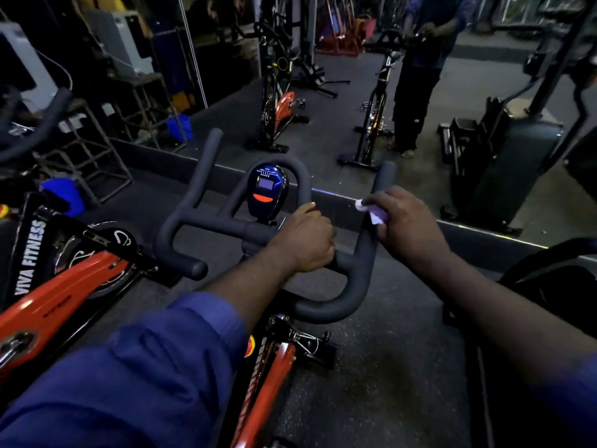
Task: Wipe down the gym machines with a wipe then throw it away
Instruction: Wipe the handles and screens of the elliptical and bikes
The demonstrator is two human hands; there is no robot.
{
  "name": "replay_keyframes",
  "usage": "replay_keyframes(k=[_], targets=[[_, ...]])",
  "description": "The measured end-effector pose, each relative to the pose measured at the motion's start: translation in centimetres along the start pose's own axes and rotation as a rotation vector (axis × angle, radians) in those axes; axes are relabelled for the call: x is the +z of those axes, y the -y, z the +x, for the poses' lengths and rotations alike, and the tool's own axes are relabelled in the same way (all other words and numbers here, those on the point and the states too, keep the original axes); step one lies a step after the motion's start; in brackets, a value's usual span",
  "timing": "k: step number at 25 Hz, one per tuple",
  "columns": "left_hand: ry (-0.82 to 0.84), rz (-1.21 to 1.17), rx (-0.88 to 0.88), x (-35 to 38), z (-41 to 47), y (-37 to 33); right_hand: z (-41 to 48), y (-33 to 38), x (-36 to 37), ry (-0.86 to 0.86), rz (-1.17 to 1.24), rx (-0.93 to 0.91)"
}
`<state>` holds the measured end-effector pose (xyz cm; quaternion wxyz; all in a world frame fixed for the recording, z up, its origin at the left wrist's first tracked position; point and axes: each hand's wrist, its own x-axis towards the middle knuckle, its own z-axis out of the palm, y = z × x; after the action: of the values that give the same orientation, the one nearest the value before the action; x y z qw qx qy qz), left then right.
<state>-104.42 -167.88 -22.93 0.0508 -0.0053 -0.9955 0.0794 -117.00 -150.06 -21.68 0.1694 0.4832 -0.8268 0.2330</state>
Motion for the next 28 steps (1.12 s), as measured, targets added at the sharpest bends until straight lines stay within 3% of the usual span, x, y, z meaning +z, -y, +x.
replay_keyframes(k=[4,7,9,12,15,19,23,25,28], targets=[[0.119,0.012,-0.031,-1.1,2.5,0.1,-1.2,0.6,3.4,0.148,-0.116,0.055],[0.134,-0.013,-0.079,-0.9,3.9,0.3,-4.2,1.4,3.1,0.276,-0.066,-0.155],[0.121,0.009,-0.079,-0.2,4.3,-0.1,-1.4,-0.3,1.6,0.213,-0.033,-0.153],[0.036,0.068,-0.07,1.2,4.4,-0.9,4.4,-4.1,-0.1,-0.048,-0.094,-0.009],[-0.01,0.079,-0.056,1.8,4.4,-0.7,1.5,-3.9,1.8,0.012,0.001,0.004],[-0.035,0.062,-0.082,2.2,4.7,-0.2,-3.4,-1.7,2.2,0.23,0.068,-0.303],[-0.094,0.05,-0.079,2.6,4.6,-0.4,6.5,-5.3,0.8,-0.009,0.033,-0.137],[-0.133,0.007,-0.078,3.0,4.7,-0.1,7.6,-6.8,1.4,-0.022,-0.031,-0.103],[-0.189,-0.058,-0.086,3.4,4.7,-0.2,3.1,-5.2,2.3,0.046,-0.027,-0.193]])
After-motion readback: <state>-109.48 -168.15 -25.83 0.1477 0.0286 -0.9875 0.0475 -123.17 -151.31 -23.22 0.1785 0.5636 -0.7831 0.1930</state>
